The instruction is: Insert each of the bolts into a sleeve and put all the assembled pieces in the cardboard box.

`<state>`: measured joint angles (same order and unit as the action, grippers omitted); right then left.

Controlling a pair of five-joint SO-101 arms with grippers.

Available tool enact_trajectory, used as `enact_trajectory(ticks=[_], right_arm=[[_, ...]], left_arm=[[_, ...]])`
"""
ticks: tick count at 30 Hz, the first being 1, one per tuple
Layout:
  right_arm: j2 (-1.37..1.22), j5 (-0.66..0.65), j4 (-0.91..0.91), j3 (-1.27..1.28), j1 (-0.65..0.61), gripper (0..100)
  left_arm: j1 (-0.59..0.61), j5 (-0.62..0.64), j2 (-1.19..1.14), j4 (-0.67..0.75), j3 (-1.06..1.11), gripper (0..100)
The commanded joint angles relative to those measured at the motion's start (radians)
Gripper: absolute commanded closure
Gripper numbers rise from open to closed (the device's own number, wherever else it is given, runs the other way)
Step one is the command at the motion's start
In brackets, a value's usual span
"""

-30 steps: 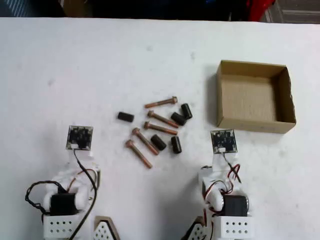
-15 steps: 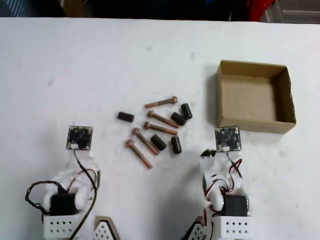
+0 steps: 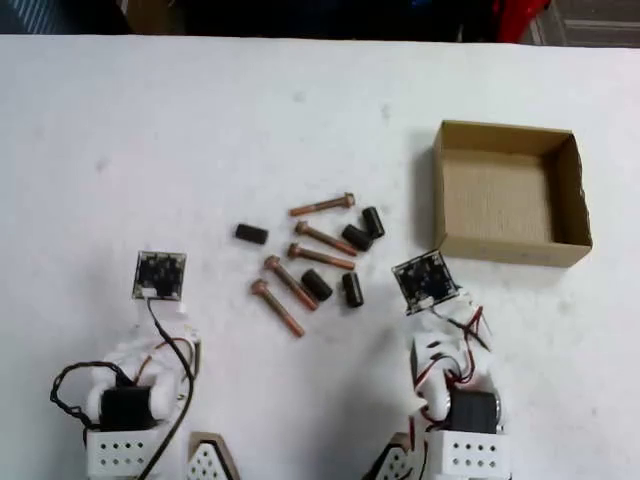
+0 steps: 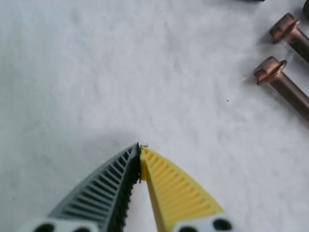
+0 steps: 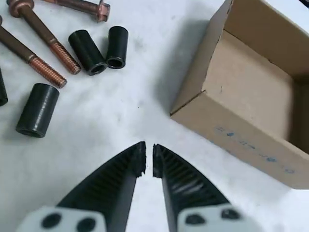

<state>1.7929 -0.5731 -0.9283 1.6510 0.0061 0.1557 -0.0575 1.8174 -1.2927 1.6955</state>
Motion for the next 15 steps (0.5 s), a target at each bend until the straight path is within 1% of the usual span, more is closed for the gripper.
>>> enact_trajectory(ticks=[1, 5, 10, 13, 15], right_arm=[[-0.001, -0.089, -0.088, -0.153, 0.033, 92.8], [-0.002, -0.172, -0.228, -0.334, 0.044, 83.0], [-0.016, -0.178, -0.280, -0.471, 0.064, 82.6], [-0.110, -0.172, -0.294, -0.542, 0.061, 82.6], [-0.219, -0.127, -0.291, -0.601, 0.061, 82.6]], left_arm=[[0.002, -0.005, 0.008, 0.008, -0.003, 97], [0.002, -0.005, 0.008, 0.008, -0.003, 97], [0.002, -0.005, 0.008, 0.008, -0.003, 97], [0.002, -0.005, 0.008, 0.008, -0.003, 97], [0.002, -0.005, 0.008, 0.008, -0.003, 97]])
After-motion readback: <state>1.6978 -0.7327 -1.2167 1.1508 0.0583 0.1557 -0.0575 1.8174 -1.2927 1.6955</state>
